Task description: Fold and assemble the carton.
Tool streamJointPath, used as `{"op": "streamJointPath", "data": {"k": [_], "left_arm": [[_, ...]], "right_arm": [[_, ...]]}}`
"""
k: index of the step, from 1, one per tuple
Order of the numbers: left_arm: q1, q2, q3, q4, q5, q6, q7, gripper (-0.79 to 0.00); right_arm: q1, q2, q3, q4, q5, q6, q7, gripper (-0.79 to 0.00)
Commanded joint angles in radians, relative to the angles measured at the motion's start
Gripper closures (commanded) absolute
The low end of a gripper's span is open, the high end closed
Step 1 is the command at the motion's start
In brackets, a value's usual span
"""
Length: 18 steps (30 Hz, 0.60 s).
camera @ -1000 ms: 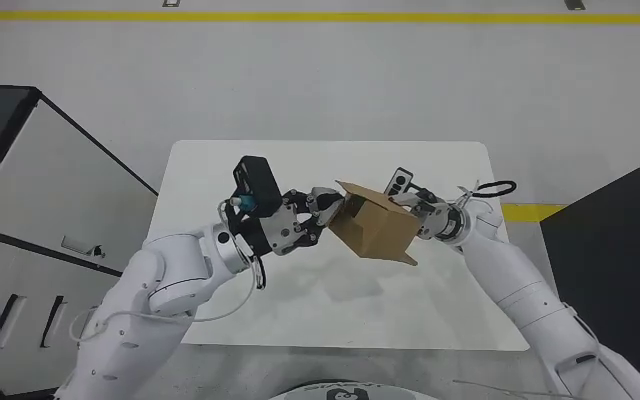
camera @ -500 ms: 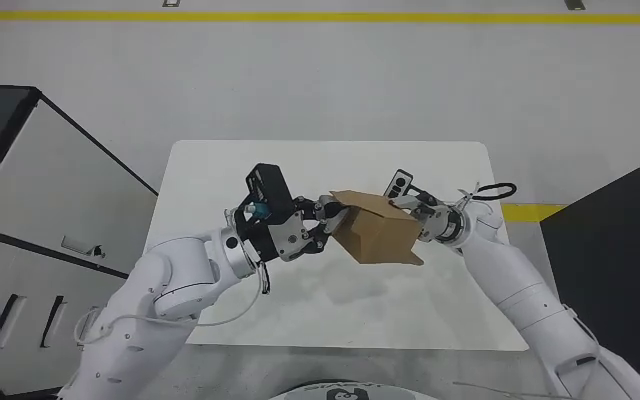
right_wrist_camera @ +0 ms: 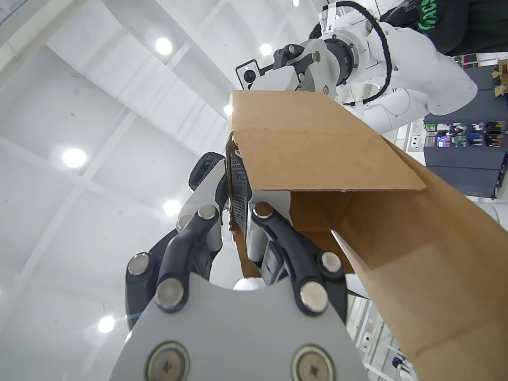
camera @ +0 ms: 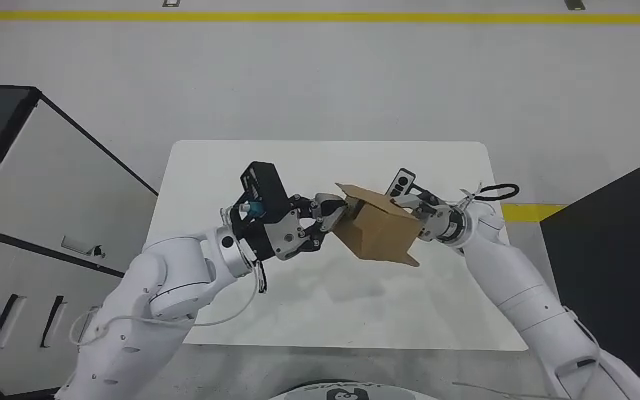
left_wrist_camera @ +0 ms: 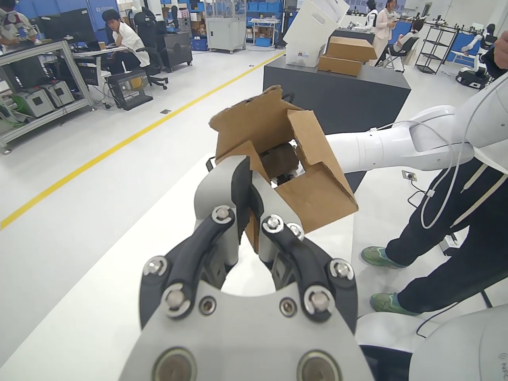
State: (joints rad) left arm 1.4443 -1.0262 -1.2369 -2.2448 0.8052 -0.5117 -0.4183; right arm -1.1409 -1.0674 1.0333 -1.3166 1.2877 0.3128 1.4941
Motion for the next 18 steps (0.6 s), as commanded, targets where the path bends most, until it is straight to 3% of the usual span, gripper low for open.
{"op": "streamJointPath", "data": {"k": [1, 18], "left_arm": [[-0.003, 0.000, 0.008, 0.000, 0.009, -0.002, -0.006, 0.000], [-0.007, -0.001, -0.002, 0.007, 0.011, 0.005, -0.001, 0.000]], "right_arm": [[-0.001, -0.001, 0.001, -0.002, -0.004, 0.001, -0.002, 0.000], [-0.003, -0.011, 0.019, 0.008, -0.017, 0.001, -0.005, 0.000]]}}
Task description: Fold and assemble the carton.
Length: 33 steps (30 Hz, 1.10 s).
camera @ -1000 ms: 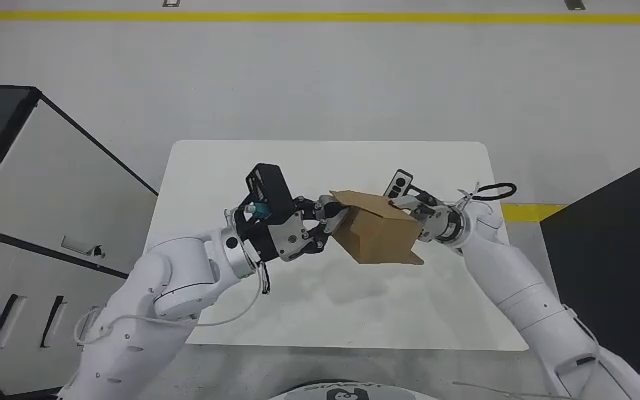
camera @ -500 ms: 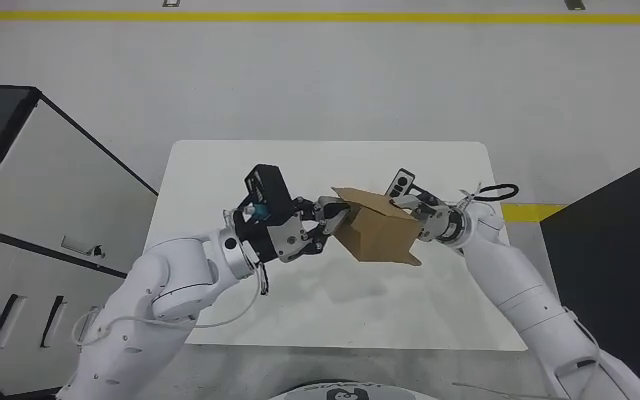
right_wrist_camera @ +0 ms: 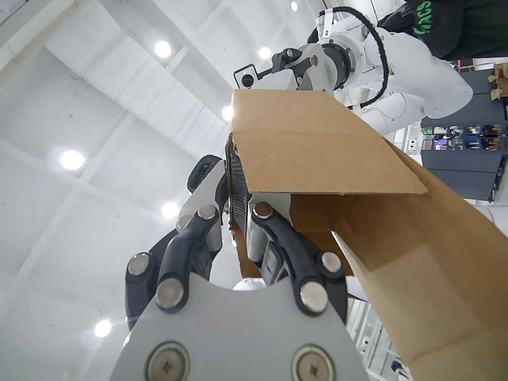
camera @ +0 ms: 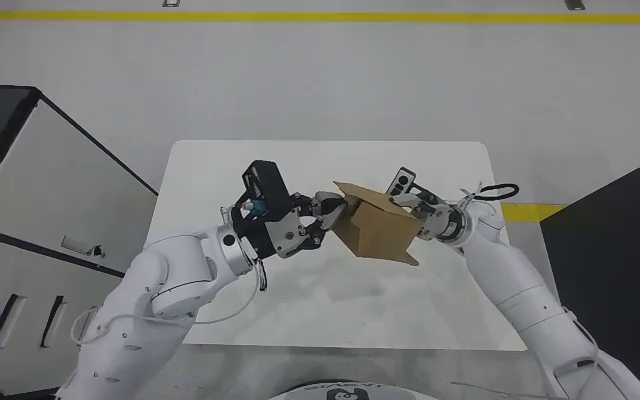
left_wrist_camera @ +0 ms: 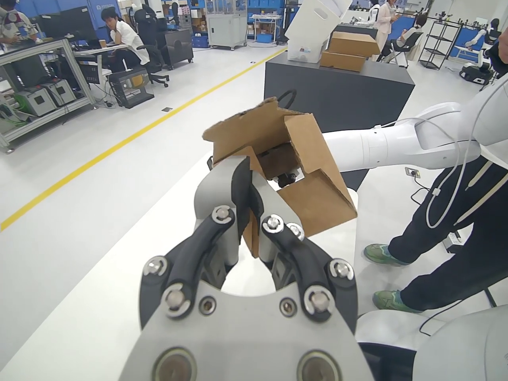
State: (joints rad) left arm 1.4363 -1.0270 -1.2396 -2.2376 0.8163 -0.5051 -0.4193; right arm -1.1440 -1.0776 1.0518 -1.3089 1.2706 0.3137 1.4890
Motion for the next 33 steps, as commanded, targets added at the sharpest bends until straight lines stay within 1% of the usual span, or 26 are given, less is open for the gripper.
{"op": "streamJointPath", "data": {"k": [1, 11, 22, 33], "left_arm": [[0.002, 0.000, 0.004, 0.000, -0.001, -0.003, 0.000, 0.000], [-0.009, -0.003, 0.032, 0.010, 0.005, -0.005, 0.002, 0.000], [-0.007, -0.002, 0.007, 0.009, 0.003, 0.000, 0.004, 0.000], [-0.011, -0.005, 0.038, 0.016, 0.016, 0.001, 0.002, 0.000]], "right_arm": [[0.000, -0.001, 0.002, 0.001, 0.000, 0.000, 0.000, 0.000], [0.002, -0.007, 0.002, 0.004, -0.011, 0.008, 0.007, 0.000], [0.004, -0.012, 0.018, 0.023, -0.019, 0.003, 0.010, 0.000], [0.002, -0.016, 0.012, 0.019, -0.027, 0.006, 0.011, 0.000]]}}
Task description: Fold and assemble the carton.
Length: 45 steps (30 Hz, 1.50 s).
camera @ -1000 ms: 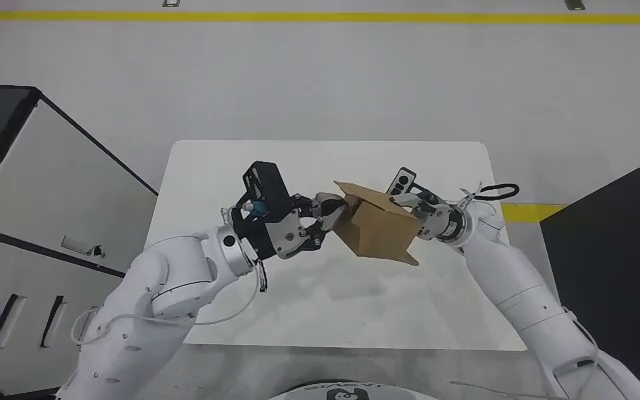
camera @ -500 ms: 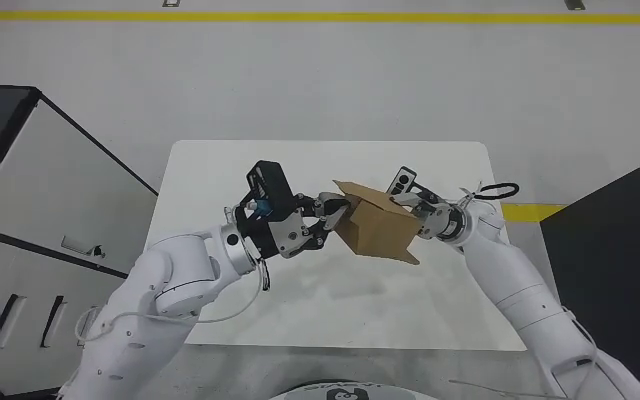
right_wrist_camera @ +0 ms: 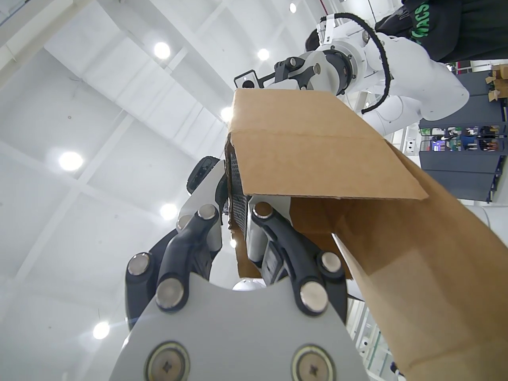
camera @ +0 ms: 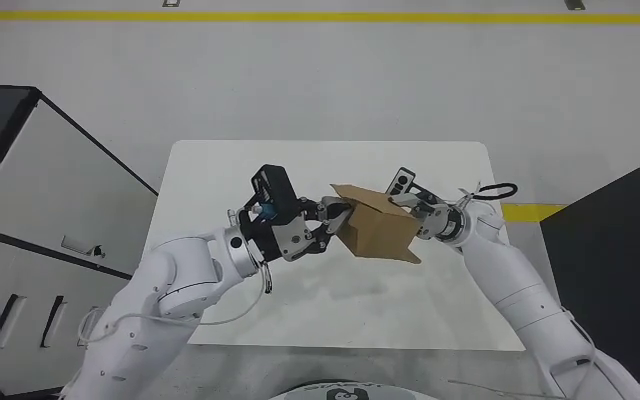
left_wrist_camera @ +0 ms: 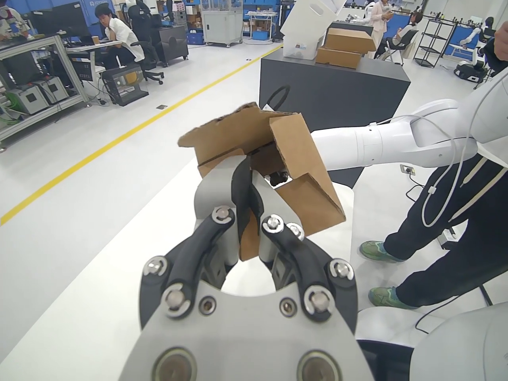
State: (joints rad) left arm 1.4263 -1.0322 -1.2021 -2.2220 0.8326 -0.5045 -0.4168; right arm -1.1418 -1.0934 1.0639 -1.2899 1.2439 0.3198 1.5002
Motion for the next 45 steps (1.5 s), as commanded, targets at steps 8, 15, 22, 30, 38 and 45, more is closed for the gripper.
{"op": "streamJointPath", "data": {"k": [8, 15, 22, 30, 38, 45], "left_arm": [[0.005, 0.002, -0.032, -0.019, 0.004, 0.014, 0.004, 0.000], [0.021, 0.005, -0.059, -0.043, 0.026, 0.019, 0.005, 0.000], [0.028, 0.009, -0.083, -0.095, 0.210, -0.015, 0.048, 0.000], [0.050, 0.008, -0.080, -0.112, 0.309, 0.000, 0.131, 0.000], [0.013, 0.011, -0.077, -0.128, 0.530, -0.031, 0.167, 0.000], [-0.027, 0.013, -0.053, -0.128, 0.795, -0.026, 0.228, 0.000]], "right_arm": [[-0.007, 0.001, 0.026, 0.007, -0.007, -0.017, -0.014, 0.000], [-0.019, 0.001, 0.040, -0.006, -0.017, -0.020, -0.029, 0.000], [-0.027, 0.000, 0.045, -0.012, -0.017, -0.008, -0.034, 0.000], [-0.034, -0.003, 0.046, -0.013, -0.012, 0.004, -0.027, 0.000], [-0.034, -0.004, 0.045, -0.013, -0.010, 0.005, -0.026, 0.000], [-0.034, -0.004, 0.045, -0.013, -0.010, 0.005, -0.026, 0.000]]}}
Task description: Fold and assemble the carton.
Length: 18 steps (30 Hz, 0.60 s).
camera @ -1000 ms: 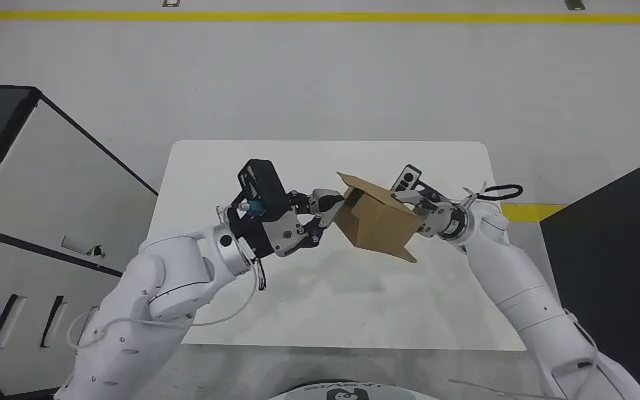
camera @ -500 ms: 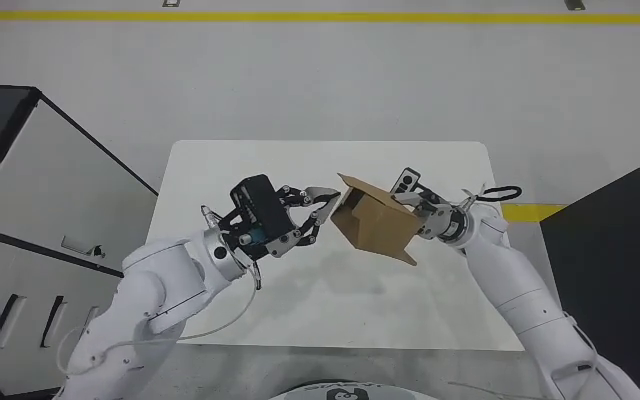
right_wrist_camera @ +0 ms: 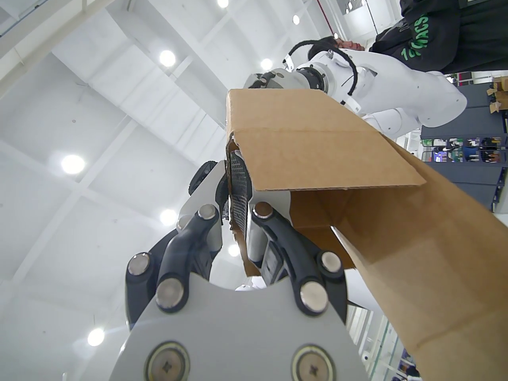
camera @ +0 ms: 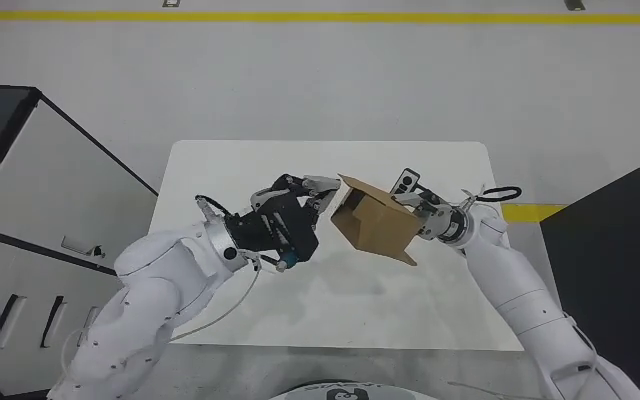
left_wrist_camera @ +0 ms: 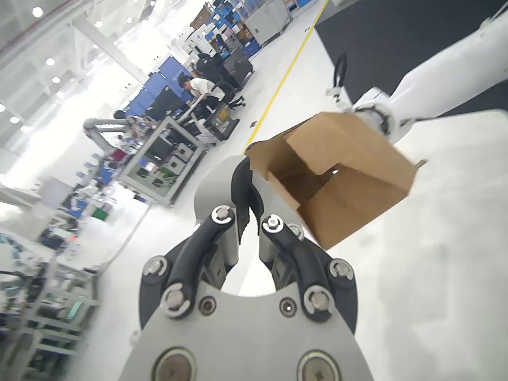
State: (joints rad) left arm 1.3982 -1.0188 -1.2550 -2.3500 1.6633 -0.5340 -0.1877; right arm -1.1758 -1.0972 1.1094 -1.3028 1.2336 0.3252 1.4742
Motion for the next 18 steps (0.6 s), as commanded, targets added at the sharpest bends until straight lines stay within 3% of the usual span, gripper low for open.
{"op": "streamJointPath", "data": {"k": [1, 4, 18], "left_arm": [[0.001, 0.000, -0.001, 0.000, -0.035, 0.004, -0.001, 0.000], [-0.007, 0.002, -0.005, 0.000, 0.015, -0.012, -0.011, 0.000], [-0.010, 0.020, -0.029, 0.000, 0.139, -0.159, 0.240, 0.000]], "right_arm": [[0.000, 0.000, 0.000, 0.000, 0.000, 0.000, 0.000, 0.000], [0.000, 0.000, 0.000, 0.000, 0.000, 0.000, 0.000, 0.000], [0.000, 0.000, 0.000, 0.000, 0.000, 0.000, 0.000, 0.000]]}}
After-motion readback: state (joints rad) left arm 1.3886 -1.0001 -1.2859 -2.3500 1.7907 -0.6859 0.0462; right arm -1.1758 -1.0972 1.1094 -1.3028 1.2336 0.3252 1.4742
